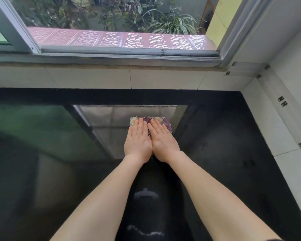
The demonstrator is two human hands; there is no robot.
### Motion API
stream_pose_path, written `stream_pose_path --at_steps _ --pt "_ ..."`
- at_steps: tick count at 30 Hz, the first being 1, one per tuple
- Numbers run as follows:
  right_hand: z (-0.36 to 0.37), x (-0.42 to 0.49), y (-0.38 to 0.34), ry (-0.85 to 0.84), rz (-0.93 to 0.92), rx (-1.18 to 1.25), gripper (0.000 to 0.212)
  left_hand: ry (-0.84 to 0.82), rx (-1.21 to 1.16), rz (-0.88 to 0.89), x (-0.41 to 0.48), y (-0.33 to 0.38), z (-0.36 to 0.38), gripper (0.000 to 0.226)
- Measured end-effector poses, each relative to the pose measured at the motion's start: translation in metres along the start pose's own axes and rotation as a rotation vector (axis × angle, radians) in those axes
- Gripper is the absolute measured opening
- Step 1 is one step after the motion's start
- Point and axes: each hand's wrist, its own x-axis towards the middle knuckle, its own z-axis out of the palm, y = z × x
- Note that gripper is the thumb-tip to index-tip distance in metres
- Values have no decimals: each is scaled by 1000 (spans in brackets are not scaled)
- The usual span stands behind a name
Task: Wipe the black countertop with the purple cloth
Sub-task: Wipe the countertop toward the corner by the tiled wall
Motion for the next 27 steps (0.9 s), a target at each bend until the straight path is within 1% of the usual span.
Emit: stream_pose_path --at_steps 8,14,16,19,23,27 --pt "-11 52 23 23 -67 -36 63 33 7 -10 52 -4 -9 58" --pt "-22 95 41 67 -108 -21 66 58 10 -4 99 -9 -9 69" --pt "-26 109 46 63 -109 -23 65 67 10 0 113 -10 -11 67" --pt "-31 131 54 51 -98 -32 65 81 -36 -22 136 -12 -15 58" --pt "-38 148 61 66 -100 -41 64 71 -38 -41 158 -13 -17 56" --pt "-37 149 63 98 -108 -33 65 55 -49 -54 159 -11 -18 55"
